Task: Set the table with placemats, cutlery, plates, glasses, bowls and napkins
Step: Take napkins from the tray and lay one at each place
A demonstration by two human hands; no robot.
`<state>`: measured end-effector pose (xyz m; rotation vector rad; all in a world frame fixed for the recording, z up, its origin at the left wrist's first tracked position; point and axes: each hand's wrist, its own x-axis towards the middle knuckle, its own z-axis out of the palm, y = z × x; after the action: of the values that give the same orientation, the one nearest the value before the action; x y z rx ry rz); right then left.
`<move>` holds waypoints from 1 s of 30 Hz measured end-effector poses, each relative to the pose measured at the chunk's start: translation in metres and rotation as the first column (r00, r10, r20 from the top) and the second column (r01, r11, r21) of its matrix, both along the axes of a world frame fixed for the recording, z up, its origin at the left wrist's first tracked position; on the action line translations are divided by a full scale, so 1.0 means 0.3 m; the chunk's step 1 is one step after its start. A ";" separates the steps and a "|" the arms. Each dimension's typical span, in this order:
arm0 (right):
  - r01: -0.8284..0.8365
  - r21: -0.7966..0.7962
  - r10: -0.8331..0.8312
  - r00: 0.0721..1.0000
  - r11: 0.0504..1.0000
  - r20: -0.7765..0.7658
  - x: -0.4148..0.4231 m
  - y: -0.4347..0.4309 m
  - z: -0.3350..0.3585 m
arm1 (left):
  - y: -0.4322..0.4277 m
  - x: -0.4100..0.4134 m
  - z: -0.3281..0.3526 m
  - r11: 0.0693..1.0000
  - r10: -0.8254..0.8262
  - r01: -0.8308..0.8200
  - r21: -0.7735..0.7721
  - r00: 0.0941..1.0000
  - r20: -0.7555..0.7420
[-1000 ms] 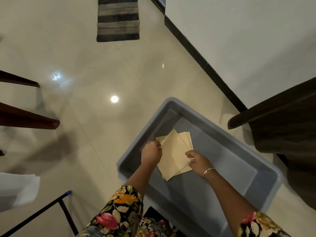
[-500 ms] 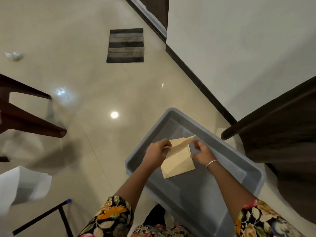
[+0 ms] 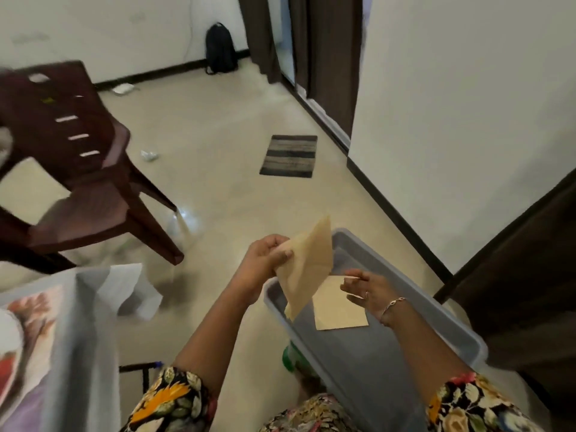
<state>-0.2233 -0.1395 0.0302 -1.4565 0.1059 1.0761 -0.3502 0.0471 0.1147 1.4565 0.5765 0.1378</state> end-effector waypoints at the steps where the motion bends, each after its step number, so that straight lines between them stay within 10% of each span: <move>1: -0.005 0.052 0.005 1.000 0.999 -0.017 -0.040 -0.006 0.031 | -0.024 -0.056 0.026 0.998 0.068 -0.068 -0.014 0.998 0.006; 13: -0.301 0.442 0.435 0.868 0.845 -0.240 -0.660 0.044 0.273 | -0.246 -0.808 0.312 0.830 0.557 -0.551 -0.081 0.824 0.104; 23: -0.781 0.171 0.730 0.623 0.601 0.282 -1.278 0.269 0.498 | -0.338 -1.634 0.336 0.425 0.892 -0.899 0.105 0.436 0.118; 30: -0.897 0.183 0.825 0.441 0.402 0.354 -1.801 0.322 0.589 | -0.441 -2.195 0.347 0.280 0.954 -0.960 0.023 0.281 0.099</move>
<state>-0.7634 -0.0429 0.2070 -1.2482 -1.1094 1.6550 -1.0087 -0.0851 0.2188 0.9490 1.3819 1.2137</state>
